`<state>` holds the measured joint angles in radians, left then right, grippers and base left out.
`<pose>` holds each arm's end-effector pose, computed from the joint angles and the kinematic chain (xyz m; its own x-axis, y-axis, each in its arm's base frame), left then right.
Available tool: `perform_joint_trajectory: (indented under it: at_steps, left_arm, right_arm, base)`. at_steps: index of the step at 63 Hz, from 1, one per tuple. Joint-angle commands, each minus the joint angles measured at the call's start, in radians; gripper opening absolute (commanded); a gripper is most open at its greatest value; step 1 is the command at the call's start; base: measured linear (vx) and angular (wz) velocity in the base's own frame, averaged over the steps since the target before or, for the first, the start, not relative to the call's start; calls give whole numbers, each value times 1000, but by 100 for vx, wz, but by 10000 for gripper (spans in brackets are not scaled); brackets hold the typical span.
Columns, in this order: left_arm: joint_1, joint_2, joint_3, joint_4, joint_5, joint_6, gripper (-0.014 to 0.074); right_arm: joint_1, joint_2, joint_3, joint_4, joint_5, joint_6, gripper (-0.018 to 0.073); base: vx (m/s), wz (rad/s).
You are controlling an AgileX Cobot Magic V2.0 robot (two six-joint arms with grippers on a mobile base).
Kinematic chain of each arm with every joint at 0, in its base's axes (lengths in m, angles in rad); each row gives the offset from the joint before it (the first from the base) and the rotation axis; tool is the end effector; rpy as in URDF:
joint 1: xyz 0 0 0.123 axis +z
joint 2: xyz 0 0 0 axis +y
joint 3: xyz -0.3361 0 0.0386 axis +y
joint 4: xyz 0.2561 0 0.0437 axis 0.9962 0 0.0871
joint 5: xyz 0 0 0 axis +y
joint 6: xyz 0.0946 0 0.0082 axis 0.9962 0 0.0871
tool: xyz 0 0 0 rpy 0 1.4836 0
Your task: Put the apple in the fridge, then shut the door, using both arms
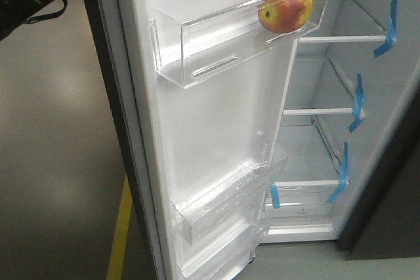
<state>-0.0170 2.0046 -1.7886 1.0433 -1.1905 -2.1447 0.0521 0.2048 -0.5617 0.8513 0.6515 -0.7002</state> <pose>0.4752 -0.0843 0.4390 -0.5902 -0.5869 -0.5543 0.6928 -0.0157 -0.7210 -0.0143 0.0427 0.3577 -0.0400 0.0307 -0.9987 -0.5006 0.8644 0.0466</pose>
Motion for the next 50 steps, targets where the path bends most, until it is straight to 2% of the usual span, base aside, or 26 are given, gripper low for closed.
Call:
perform_joint_trajectory:
  at_steps: [1,13,21,32,45,50]
  left_arm:
    - [-3,-59,-65,-17,-177,-9,148]
    - [-8,-59,-84,11,-194,-8,338]
    - [-42,-59,-84,11,-194,-8,433]
    - [-134,-63,-84,20,-194,-8,451]
    - [-283,-87,-88,133,-194,-8,451]
    - [-351,-91,-88,153,-194,-8,451]
  right_arm:
    - [-2,12,-31,32,-45,-8,10]
    - [-2,12,-31,42,-45,-8,22]
    - [-2,12,-31,50,-45,-8,27]
    - [-2,12,-31,50,-45,-8,32]
    - [-2,12,-31,50,-45,-8,37]
    - [-2,12,-31,50,-46,-8,41]
  base:
    - [0,0]
    - [0,0]
    - [0,0]
    - [0,0]
    - [0,0]
    - [0,0]
